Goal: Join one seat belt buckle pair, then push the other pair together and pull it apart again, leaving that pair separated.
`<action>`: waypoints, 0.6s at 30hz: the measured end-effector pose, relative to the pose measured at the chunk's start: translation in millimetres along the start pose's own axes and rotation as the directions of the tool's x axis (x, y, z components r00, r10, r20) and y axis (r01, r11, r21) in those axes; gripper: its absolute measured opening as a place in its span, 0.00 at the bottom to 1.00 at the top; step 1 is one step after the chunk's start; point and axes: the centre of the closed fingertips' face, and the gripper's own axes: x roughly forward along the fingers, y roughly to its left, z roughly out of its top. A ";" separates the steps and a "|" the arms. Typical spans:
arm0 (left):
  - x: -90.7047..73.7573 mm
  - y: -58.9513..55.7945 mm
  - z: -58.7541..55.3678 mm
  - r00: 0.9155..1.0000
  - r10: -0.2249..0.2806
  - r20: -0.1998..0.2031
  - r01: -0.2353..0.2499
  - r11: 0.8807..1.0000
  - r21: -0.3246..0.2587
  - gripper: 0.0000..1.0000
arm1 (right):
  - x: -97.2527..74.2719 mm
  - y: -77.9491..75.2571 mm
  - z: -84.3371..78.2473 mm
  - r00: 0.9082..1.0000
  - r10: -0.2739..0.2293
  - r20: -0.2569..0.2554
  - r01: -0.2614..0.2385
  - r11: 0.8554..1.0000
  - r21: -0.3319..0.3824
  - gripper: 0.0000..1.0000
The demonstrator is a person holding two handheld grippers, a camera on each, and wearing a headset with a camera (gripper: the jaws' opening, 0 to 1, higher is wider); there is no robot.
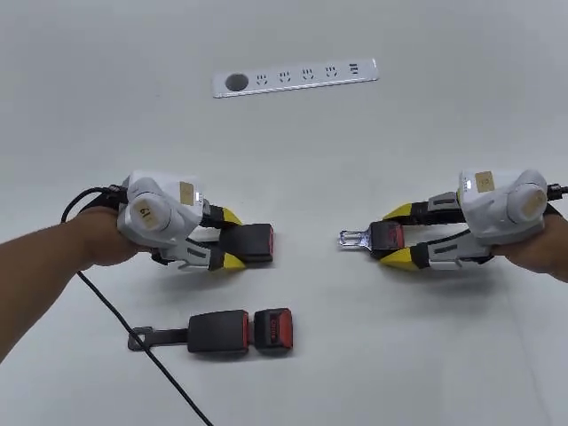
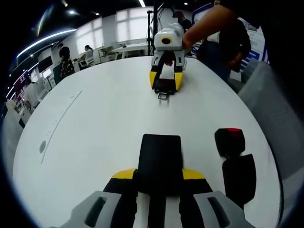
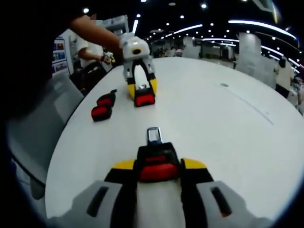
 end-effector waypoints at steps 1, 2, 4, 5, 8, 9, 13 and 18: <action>0.0 0.0 0.2 1.000 0.000 0.000 0.000 1.000 0.000 0.35 | 0.6 0.2 0.5 1.000 0.000 0.002 0.000 1.000 0.000 0.35; 0.1 -0.3 0.4 1.000 0.000 0.000 0.000 1.000 -0.002 0.35 | 1.6 0.2 1.2 1.000 0.000 0.003 0.000 1.000 0.001 0.35; 0.5 -0.6 0.7 1.000 -0.003 -0.001 0.003 1.000 -0.004 0.35 | 4.7 0.8 3.0 1.000 0.002 0.007 -0.002 1.000 0.001 0.35; 0.7 -0.5 0.9 1.000 -0.005 -0.003 0.004 1.000 -0.003 0.35 | 6.0 0.9 4.1 1.000 0.003 0.007 -0.003 1.000 -0.001 0.35; 1.0 -0.9 1.1 1.000 -0.009 -0.004 0.009 1.000 -0.004 0.35 | 10.6 2.2 6.8 1.000 0.012 0.010 -0.012 1.000 -0.009 0.35; 1.0 -0.4 0.9 1.000 -0.010 -0.004 0.010 1.000 -0.005 0.35 | 11.5 2.4 7.2 1.000 0.014 0.008 -0.014 1.000 -0.005 0.35; 1.3 -0.5 1.1 1.000 -0.011 -0.003 0.011 1.000 -0.006 0.35 | 16.8 2.5 10.8 1.000 0.017 0.018 -0.017 1.000 -0.005 0.35; 1.2 0.0 1.3 1.000 -0.012 -0.002 0.012 1.000 -0.007 0.35 | 25.1 2.8 15.8 0.999 0.016 0.029 -0.016 1.000 0.002 0.35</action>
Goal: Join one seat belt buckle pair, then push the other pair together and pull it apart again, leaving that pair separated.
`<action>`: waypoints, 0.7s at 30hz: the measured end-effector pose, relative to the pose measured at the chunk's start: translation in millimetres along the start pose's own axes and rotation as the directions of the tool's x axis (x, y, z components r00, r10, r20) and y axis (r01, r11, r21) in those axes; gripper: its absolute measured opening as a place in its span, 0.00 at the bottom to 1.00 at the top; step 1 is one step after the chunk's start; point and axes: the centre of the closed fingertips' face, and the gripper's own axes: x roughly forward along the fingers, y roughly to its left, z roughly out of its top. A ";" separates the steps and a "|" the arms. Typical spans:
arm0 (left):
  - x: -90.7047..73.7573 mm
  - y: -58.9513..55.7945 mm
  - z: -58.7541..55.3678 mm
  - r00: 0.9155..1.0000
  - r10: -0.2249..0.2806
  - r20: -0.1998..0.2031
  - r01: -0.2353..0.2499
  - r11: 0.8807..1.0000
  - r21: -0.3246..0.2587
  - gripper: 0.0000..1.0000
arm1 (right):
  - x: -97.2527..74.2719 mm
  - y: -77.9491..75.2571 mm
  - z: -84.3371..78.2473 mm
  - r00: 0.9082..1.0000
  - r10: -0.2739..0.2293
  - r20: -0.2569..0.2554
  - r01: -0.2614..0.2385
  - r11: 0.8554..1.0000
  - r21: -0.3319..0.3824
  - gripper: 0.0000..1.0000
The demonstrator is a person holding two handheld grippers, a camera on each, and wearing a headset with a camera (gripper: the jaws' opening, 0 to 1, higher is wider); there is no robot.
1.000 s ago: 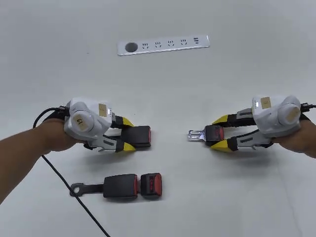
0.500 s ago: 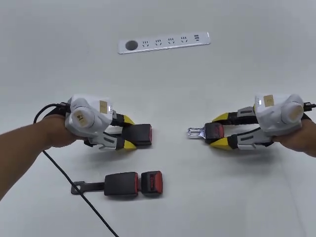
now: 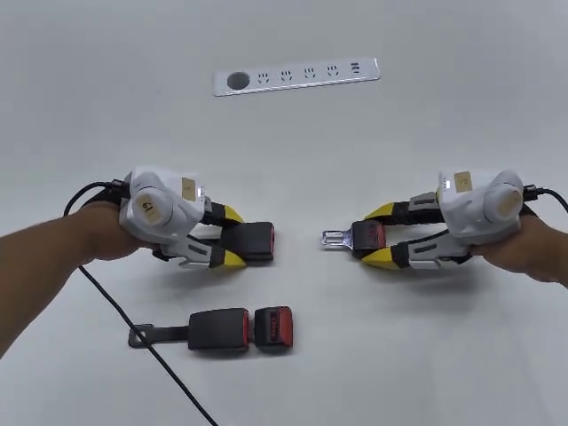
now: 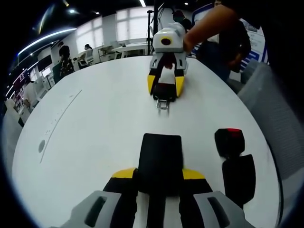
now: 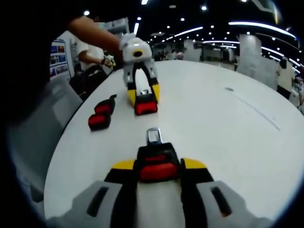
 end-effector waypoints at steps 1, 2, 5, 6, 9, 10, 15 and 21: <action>-0.2 0.3 0.0 1.000 0.000 0.001 0.000 1.000 -0.001 0.35 | 1.8 -0.4 1.2 1.000 0.000 0.002 0.000 1.000 0.002 0.35; -0.2 0.3 0.0 1.000 0.000 0.001 0.000 1.000 -0.001 0.35 | 3.5 -0.1 2.2 1.000 0.002 0.004 -0.002 1.000 0.002 0.35; -0.7 1.0 -0.5 1.000 -0.003 0.001 0.003 1.000 -0.004 0.35 | 8.9 -0.7 5.9 1.000 0.004 0.010 -0.004 1.000 0.001 0.35; -0.8 0.9 -0.5 1.000 -0.004 0.000 0.004 1.000 -0.002 0.35 | 10.8 -0.2 7.1 1.000 0.006 0.011 -0.006 1.000 0.000 0.35; -1.2 1.3 -0.9 1.000 -0.006 -0.002 0.006 1.000 -0.001 0.35 | 18.2 0.7 12.3 1.000 0.011 0.017 -0.011 1.000 -0.004 0.35; -1.3 1.2 -0.9 1.000 -0.006 -0.002 0.006 1.000 -0.002 0.35 | 20.0 1.5 13.5 1.000 0.011 0.018 -0.011 1.000 -0.006 0.35; -1.7 2.0 -1.6 1.000 -0.008 -0.002 0.008 1.000 -0.002 0.35 | 29.8 4.9 20.3 0.999 0.020 0.030 -0.020 1.000 -0.008 0.35; -1.8 2.8 -2.1 1.000 -0.010 -0.003 0.010 1.000 -0.002 0.35 | 40.7 8.9 25.7 0.999 0.028 0.039 -0.027 1.000 -0.011 0.35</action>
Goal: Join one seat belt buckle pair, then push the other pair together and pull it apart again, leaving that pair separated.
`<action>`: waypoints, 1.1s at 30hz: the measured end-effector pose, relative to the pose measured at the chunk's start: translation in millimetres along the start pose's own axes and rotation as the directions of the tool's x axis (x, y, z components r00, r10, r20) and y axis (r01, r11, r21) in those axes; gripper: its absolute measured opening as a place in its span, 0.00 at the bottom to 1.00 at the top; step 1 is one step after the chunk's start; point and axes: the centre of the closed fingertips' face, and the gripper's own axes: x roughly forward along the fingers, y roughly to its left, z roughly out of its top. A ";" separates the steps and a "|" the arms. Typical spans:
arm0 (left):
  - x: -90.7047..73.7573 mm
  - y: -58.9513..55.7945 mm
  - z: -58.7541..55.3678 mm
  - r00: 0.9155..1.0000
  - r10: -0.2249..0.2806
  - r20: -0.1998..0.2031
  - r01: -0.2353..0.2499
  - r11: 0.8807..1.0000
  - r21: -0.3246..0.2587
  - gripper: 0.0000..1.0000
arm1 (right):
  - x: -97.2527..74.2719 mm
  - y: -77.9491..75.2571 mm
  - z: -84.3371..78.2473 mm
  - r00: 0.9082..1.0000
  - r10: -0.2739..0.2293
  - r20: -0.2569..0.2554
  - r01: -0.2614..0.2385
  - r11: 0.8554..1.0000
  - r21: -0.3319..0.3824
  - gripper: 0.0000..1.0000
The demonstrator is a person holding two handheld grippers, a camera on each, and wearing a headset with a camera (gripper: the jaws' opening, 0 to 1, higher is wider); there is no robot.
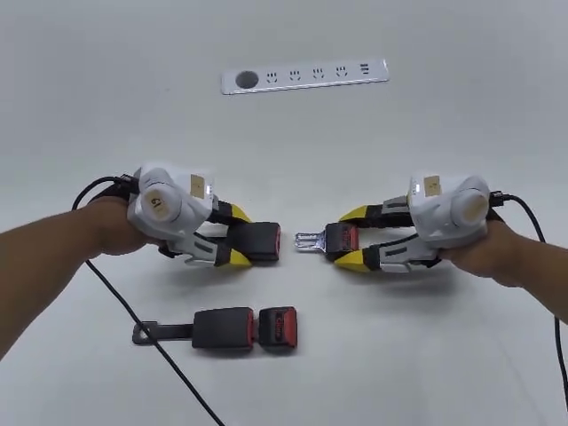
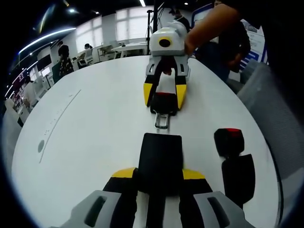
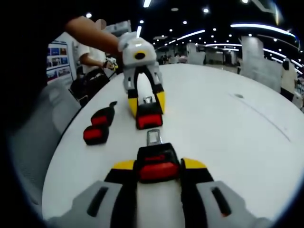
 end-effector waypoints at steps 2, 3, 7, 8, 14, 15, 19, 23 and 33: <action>0.0 0.2 -0.2 1.000 0.000 0.000 0.000 1.000 -0.001 0.35 | 3.1 1.1 2.3 1.000 0.001 0.003 -0.001 1.000 -0.002 0.35; 0.0 0.3 -0.3 1.000 0.000 0.000 0.000 1.000 -0.001 0.35 | 4.4 1.9 3.2 1.000 0.004 0.004 -0.004 1.000 -0.003 0.35; 0.1 0.5 -0.5 1.000 0.001 -0.002 -0.001 1.000 -0.003 0.35 | 9.3 4.6 6.5 1.000 0.006 0.007 -0.006 1.000 -0.006 0.35; 0.1 0.6 -0.6 1.000 0.001 -0.003 -0.001 1.000 -0.003 0.35 | 11.1 5.5 7.7 1.000 0.008 0.008 -0.008 1.000 -0.008 0.35; 0.2 0.9 -1.1 1.000 0.005 -0.009 -0.006 1.000 -0.007 0.35 | 15.1 7.2 8.5 1.000 0.019 -0.002 -0.019 1.000 -0.018 0.35; 0.2 0.9 -1.1 1.000 0.006 -0.010 -0.006 1.000 -0.005 0.35 | 14.4 7.2 8.5 1.000 0.021 -0.002 -0.021 1.000 -0.016 0.35; 0.3 0.7 -1.0 1.000 0.006 -0.013 -0.006 1.000 -0.004 0.35 | 13.7 7.6 8.8 1.000 0.019 -0.009 -0.019 1.000 -0.017 0.35; 0.6 0.3 -0.5 1.000 0.005 -0.015 -0.005 1.000 -0.001 0.34 | 18.7 8.9 12.2 1.000 0.018 -0.013 -0.018 0.999 -0.028 0.35; 0.7 -0.3 -0.3 1.000 0.006 -0.018 -0.006 1.000 0.000 0.34 | 25.3 7.2 12.0 1.000 0.022 -0.020 -0.022 0.999 -0.029 0.35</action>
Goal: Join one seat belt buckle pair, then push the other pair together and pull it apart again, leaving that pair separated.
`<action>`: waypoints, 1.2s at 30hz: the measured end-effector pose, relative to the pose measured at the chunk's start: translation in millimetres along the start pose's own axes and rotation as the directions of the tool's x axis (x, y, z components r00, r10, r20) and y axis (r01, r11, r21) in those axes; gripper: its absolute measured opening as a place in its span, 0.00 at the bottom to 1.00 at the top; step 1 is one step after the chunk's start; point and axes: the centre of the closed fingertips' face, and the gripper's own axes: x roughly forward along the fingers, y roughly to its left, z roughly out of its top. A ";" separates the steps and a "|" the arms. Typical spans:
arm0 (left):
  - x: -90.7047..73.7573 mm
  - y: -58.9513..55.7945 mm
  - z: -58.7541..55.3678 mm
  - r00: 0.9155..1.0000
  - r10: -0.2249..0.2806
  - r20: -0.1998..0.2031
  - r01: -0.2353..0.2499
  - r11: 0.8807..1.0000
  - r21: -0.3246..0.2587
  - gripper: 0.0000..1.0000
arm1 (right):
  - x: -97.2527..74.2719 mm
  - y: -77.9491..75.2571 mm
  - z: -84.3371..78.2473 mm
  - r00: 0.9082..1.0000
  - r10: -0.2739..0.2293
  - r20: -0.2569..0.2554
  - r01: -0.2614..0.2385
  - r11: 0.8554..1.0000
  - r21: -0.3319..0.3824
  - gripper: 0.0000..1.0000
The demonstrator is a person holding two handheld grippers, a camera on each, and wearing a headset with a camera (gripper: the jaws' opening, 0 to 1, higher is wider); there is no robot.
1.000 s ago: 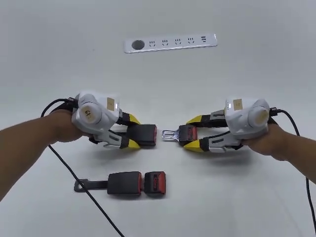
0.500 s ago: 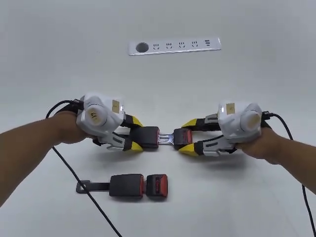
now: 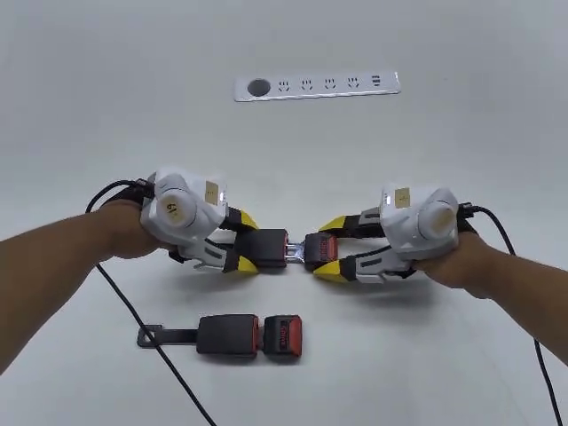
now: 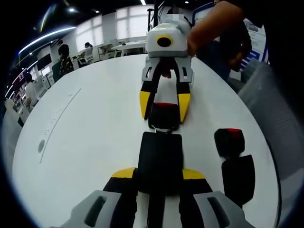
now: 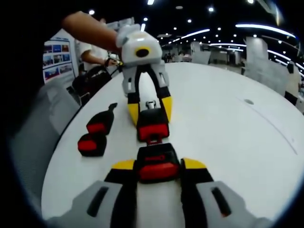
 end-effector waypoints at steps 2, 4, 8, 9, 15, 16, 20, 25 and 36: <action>0.0 -0.2 0.1 1.000 0.000 -0.004 0.000 1.000 0.005 0.34 | 0.7 -0.3 -0.3 1.000 0.002 -0.003 -0.002 1.000 0.000 0.35; 0.0 -0.1 0.1 1.000 -0.001 -0.008 0.001 1.000 0.007 0.34 | 1.2 -0.6 0.1 1.000 0.002 -0.003 -0.002 1.000 0.004 0.35; -0.1 0.0 -0.3 1.000 -0.001 -0.009 0.001 1.000 0.007 0.34 | 2.5 -1.1 0.7 1.000 0.005 -0.011 -0.005 1.000 0.000 0.35; 0.0 0.1 -0.4 1.000 -0.001 -0.011 0.001 1.000 0.009 0.34 | 2.8 -1.2 0.6 1.000 0.005 -0.014 -0.005 1.000 0.000 0.35; 0.1 0.2 -0.6 1.000 -0.002 -0.019 0.003 1.000 0.013 0.34 | 3.7 -2.1 1.0 1.000 0.002 -0.023 -0.002 1.000 0.003 0.35; 0.1 0.2 -0.6 1.000 -0.002 -0.021 0.003 1.000 0.012 0.34 | 3.7 -1.9 1.1 1.000 0.001 -0.025 -0.001 1.000 0.002 0.35; 0.1 0.4 -0.8 1.000 -0.003 -0.019 0.003 1.000 0.013 0.34 | 6.7 -1.9 2.5 1.000 -0.005 -0.022 0.005 1.000 0.009 0.35; 0.3 0.2 -1.1 1.000 -0.003 -0.019 0.004 1.000 0.012 0.34 | 11.8 -1.3 6.5 1.000 -0.012 -0.016 0.012 1.000 0.015 0.35; 1.9 3.0 -4.7 1.000 -0.002 -0.028 0.002 1.000 0.008 0.33 | 16.2 -2.3 9.4 0.998 -0.020 -0.057 0.021 1.000 0.009 0.34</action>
